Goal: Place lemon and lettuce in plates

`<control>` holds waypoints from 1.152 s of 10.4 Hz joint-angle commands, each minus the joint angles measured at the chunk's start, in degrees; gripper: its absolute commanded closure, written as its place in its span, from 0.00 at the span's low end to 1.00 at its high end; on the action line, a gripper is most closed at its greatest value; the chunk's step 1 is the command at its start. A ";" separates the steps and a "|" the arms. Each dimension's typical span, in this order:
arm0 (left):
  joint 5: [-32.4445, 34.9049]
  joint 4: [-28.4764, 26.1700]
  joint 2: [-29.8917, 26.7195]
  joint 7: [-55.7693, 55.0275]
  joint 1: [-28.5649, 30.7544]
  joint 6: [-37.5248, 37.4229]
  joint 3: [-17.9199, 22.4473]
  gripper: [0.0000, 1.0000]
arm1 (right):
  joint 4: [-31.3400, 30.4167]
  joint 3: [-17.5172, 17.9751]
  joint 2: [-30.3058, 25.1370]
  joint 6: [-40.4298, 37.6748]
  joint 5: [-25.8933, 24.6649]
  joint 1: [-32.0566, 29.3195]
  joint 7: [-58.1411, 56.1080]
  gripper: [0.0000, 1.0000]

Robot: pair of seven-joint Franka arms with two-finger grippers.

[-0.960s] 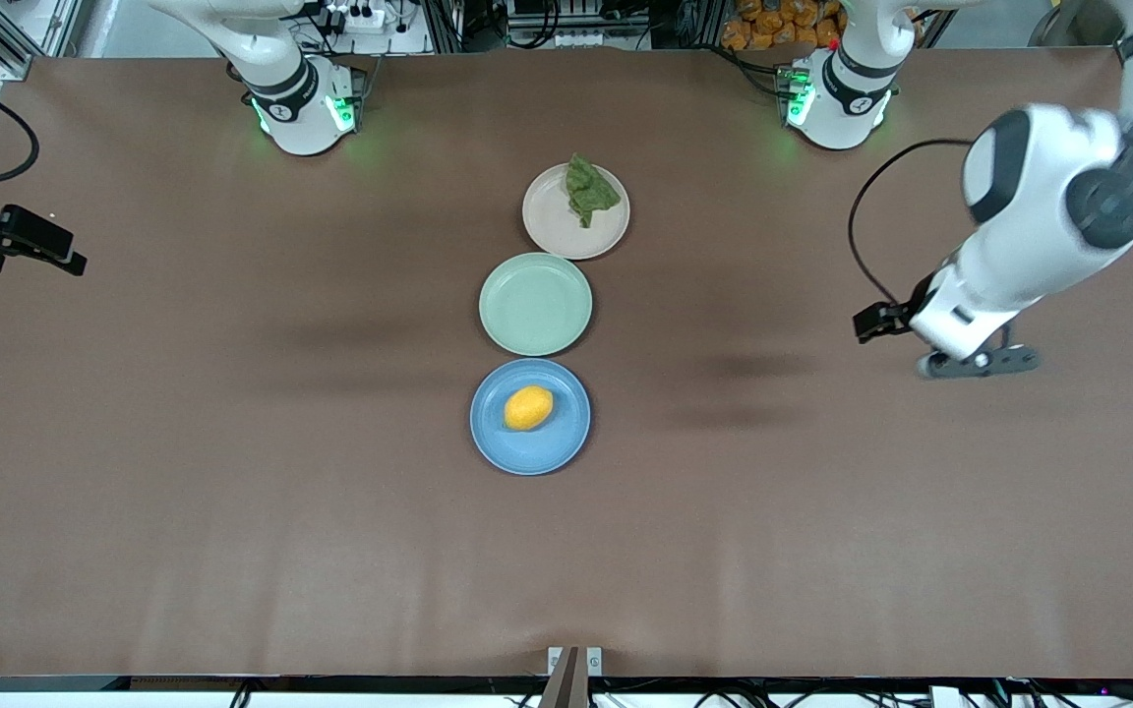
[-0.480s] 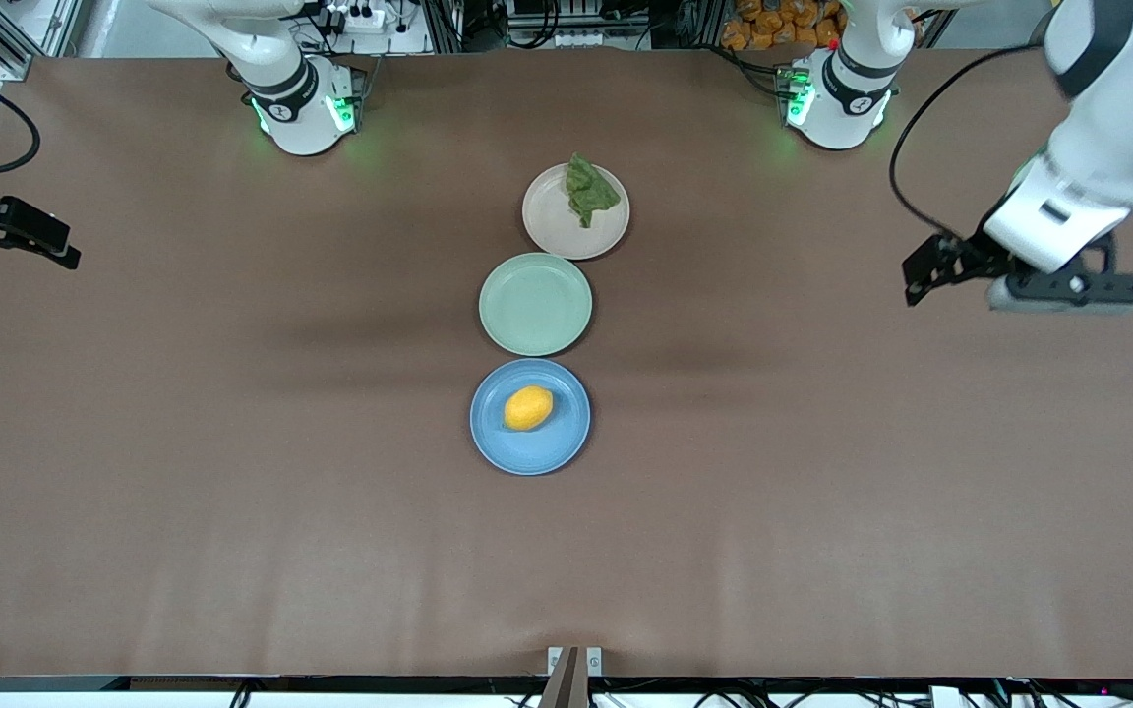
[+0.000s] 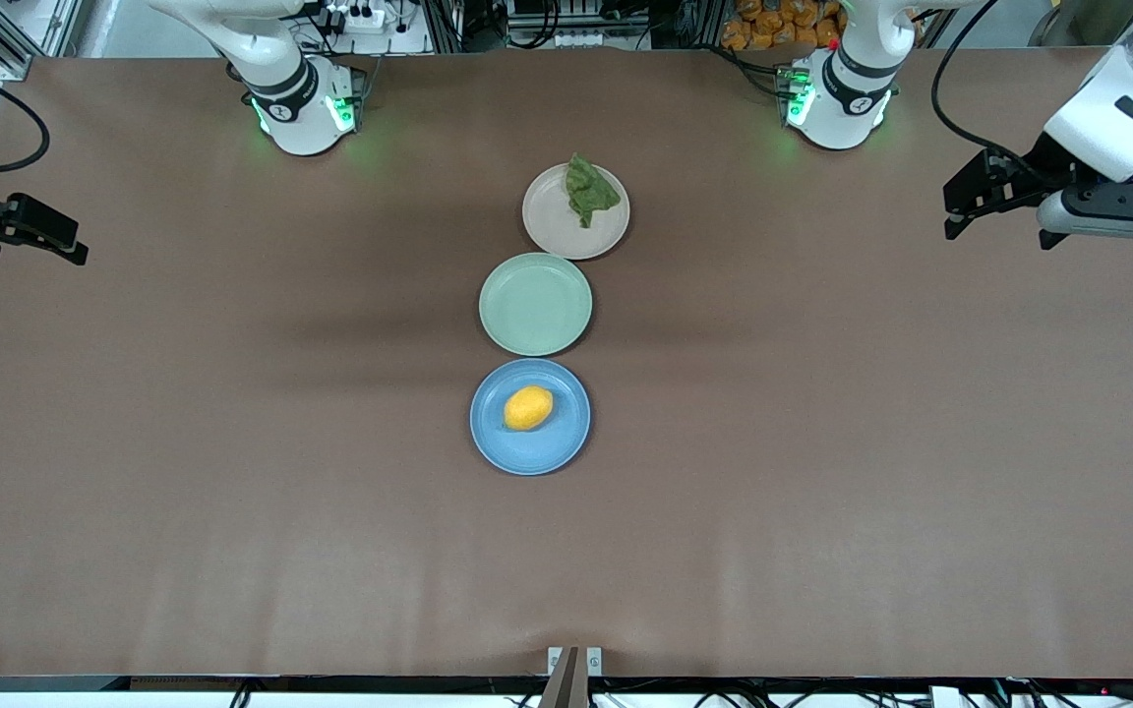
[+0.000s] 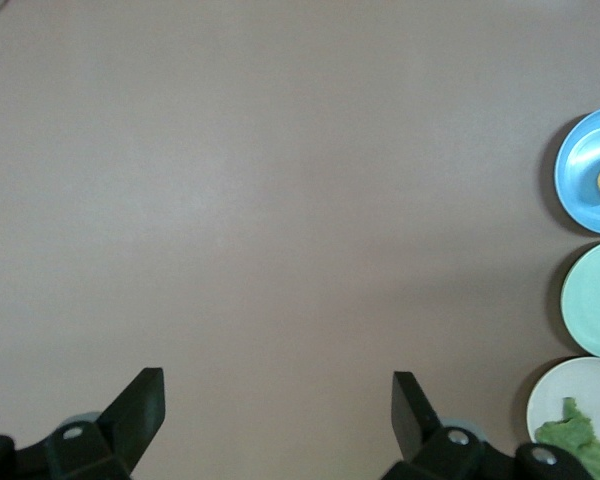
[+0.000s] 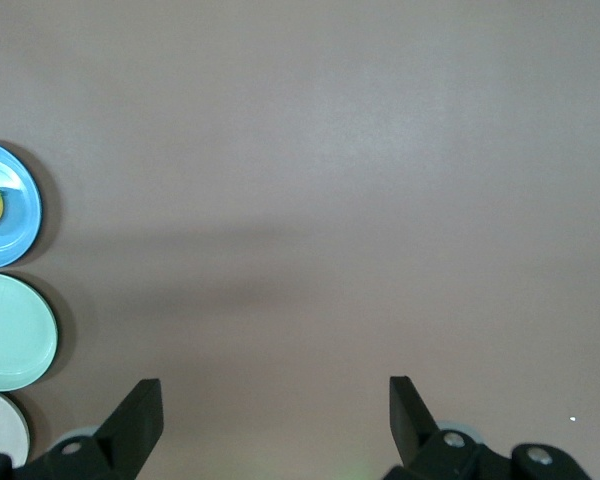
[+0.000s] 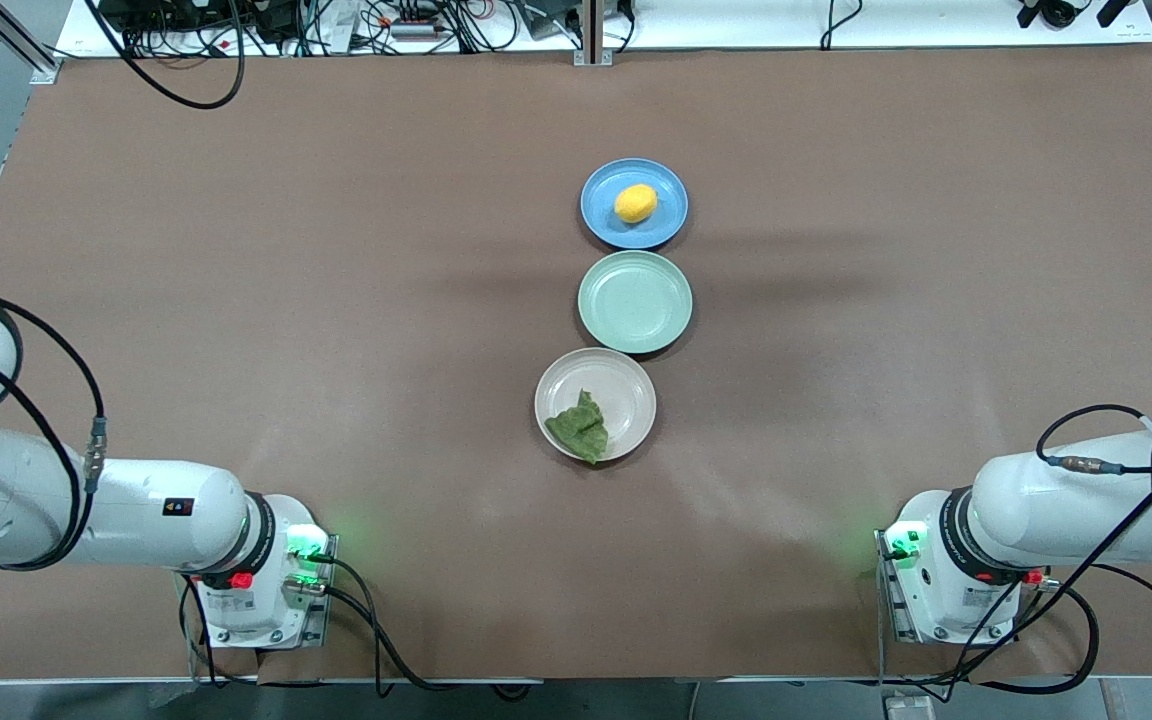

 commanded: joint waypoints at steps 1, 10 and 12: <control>1.25 1.94 0.38 1.45 0.87 -1.34 -1.06 0.00 | 0.44 0.10 0.63 -0.08 -1.00 0.18 0.89 0.00; 0.55 3.79 1.35 0.83 0.87 -1.69 -1.06 0.00 | 0.18 0.10 0.98 0.62 -0.30 0.01 0.98 0.00; 0.46 3.79 1.35 0.75 0.87 -2.39 -1.06 0.00 | 0.18 0.10 1.07 0.62 -0.30 0.01 0.98 0.00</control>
